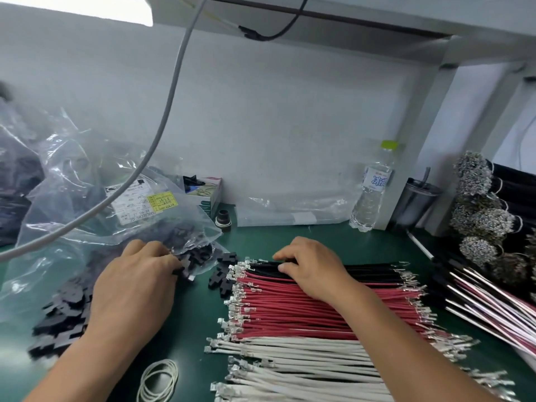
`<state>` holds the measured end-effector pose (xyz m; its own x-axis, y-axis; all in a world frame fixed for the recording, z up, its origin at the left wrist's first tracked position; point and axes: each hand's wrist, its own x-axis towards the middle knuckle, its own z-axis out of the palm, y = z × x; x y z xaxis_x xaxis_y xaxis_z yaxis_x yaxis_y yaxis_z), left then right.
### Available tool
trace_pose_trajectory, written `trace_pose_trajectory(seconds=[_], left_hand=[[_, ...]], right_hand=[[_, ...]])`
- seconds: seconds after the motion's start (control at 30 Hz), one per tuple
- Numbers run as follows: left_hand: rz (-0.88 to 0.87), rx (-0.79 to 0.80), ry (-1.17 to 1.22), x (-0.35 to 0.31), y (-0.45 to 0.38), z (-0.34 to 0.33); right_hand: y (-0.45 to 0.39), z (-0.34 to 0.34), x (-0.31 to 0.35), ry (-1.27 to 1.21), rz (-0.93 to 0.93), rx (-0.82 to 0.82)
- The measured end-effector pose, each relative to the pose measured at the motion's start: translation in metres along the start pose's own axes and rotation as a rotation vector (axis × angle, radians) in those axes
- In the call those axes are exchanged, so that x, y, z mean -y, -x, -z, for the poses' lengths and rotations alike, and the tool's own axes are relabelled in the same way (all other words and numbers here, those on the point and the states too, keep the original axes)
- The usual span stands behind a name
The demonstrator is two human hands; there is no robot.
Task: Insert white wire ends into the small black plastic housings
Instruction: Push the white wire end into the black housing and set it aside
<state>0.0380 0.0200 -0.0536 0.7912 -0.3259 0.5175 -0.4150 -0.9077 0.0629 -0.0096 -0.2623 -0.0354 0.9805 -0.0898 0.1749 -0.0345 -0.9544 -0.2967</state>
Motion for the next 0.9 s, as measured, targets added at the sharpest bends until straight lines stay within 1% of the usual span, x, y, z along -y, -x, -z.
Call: trace_pose_trajectory(seconds=[0.2, 0.27, 0.37, 0.43, 0.5, 0.53, 0.63, 0.7, 0.8, 0.9], left_hand=[[-0.033, -0.023, -0.032, -0.002, 0.000, -0.003], [-0.045, -0.014, -0.021, -0.004, 0.001, -0.003], [-0.058, 0.004, -0.009, -0.008, 0.002, -0.001], [-0.092, 0.005, -0.009, -0.012, 0.002, 0.000], [-0.149, 0.015, -0.006, -0.018, 0.002, 0.000], [-0.169, 0.027, -0.016, -0.020, 0.002, -0.001], [-0.172, 0.066, -0.045, -0.020, 0.002, -0.007], [-0.175, 0.064, -0.041, -0.019, 0.001, -0.006], [-0.173, 0.089, -0.041, -0.022, 0.002, -0.003], [-0.141, 0.105, 0.007, -0.026, 0.004, 0.002]], right_hand=[[0.007, 0.008, 0.002, 0.053, 0.081, -0.112], [0.011, 0.013, 0.004, 0.102, 0.154, -0.147], [0.015, 0.021, 0.007, 0.197, 0.248, -0.135], [0.017, 0.024, 0.010, 0.308, 0.284, -0.128], [0.019, 0.032, 0.014, 0.415, 0.328, -0.197], [0.020, 0.038, 0.016, 0.423, 0.345, -0.250], [0.030, 0.056, 0.019, 0.374, 0.416, -0.429], [0.044, 0.059, 0.019, 0.344, 0.441, -0.508], [0.073, 0.045, 0.015, 0.285, 0.417, -0.521], [0.091, 0.026, 0.006, 0.176, 0.347, -0.514]])
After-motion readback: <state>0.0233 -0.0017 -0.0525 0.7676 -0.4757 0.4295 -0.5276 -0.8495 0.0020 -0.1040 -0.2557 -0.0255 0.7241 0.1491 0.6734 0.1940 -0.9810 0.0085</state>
